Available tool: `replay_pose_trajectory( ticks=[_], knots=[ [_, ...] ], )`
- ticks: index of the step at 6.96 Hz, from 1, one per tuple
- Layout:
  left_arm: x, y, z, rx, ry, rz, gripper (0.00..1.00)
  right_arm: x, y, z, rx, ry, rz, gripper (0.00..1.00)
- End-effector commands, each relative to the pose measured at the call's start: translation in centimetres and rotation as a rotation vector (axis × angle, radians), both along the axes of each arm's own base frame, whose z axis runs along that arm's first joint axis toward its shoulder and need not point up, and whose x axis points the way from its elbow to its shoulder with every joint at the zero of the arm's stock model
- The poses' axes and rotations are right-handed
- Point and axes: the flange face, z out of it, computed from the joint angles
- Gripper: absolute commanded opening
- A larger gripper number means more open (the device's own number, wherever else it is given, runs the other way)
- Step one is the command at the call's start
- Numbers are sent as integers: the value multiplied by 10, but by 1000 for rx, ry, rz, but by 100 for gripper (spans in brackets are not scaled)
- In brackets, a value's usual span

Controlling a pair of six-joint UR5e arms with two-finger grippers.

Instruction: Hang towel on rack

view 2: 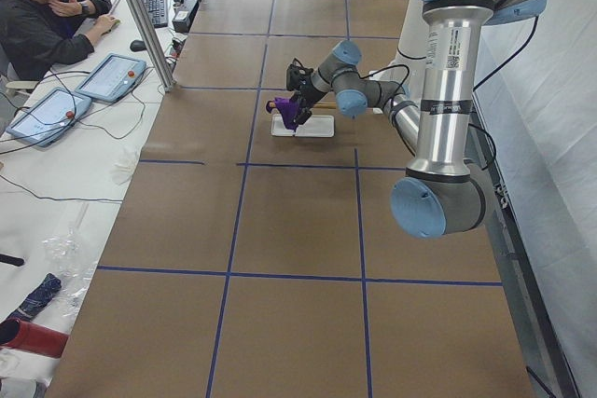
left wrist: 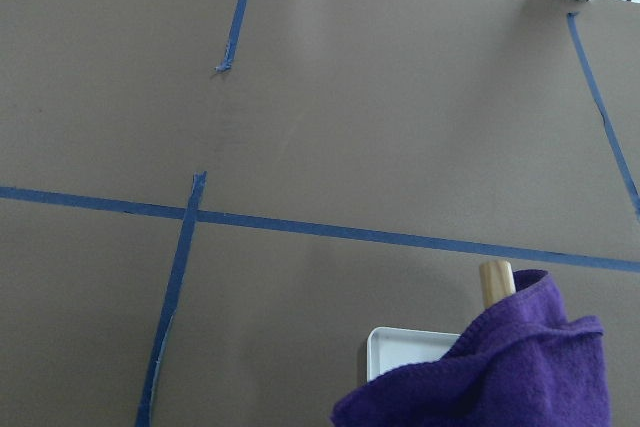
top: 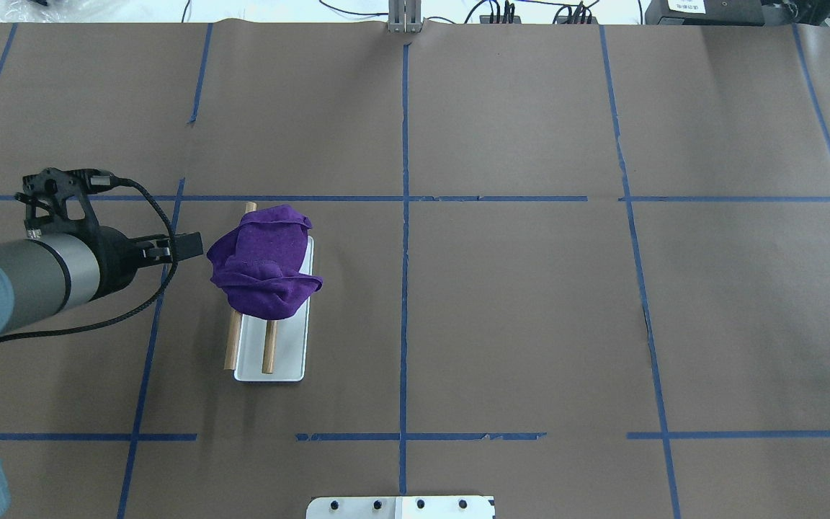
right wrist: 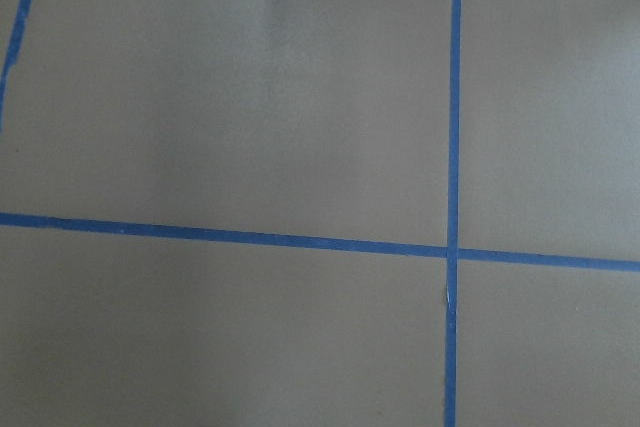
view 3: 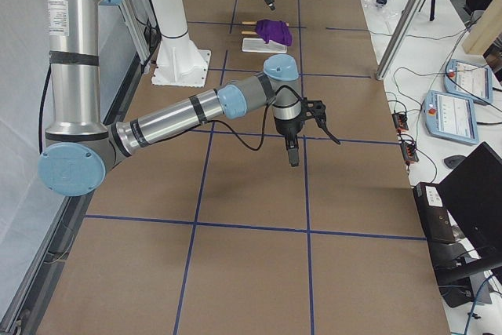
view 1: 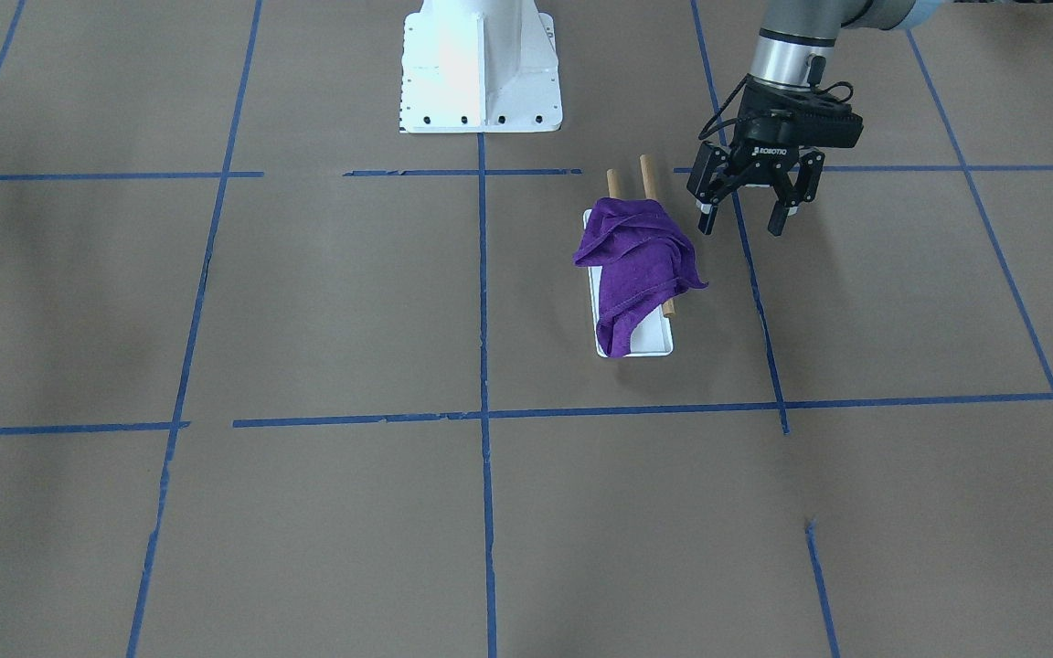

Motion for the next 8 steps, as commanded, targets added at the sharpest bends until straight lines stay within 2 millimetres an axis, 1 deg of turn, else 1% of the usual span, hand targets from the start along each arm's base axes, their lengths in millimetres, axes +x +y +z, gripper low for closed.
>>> replay_pose_trajectory(
  ticks=[1,2,3,4,5,6,7,8],
  knots=[
    [-43,-32,14,-29,-18,81,100,0,2,27,-61,3,-3,100],
    [-69,-56,31,-52,-73,119,100,-1,18,52,-123,-28,-27,100],
    [-98,-80,51,-81,-165,152,100,0,32,66,-153,-52,-52,100],
    [-142,-102,67,-33,-228,196,100,6,38,74,-173,-75,-56,100],
    [-174,-124,99,-77,-231,219,100,23,40,89,-191,-107,-49,100],
    [-204,-140,133,-97,-253,266,100,45,39,104,-139,-143,-120,100],
    [-236,-154,168,-118,-268,293,100,64,42,124,-118,-188,-153,100],
    [-260,-162,201,-128,-270,338,100,71,45,134,-129,-238,-152,100]
  ],
)
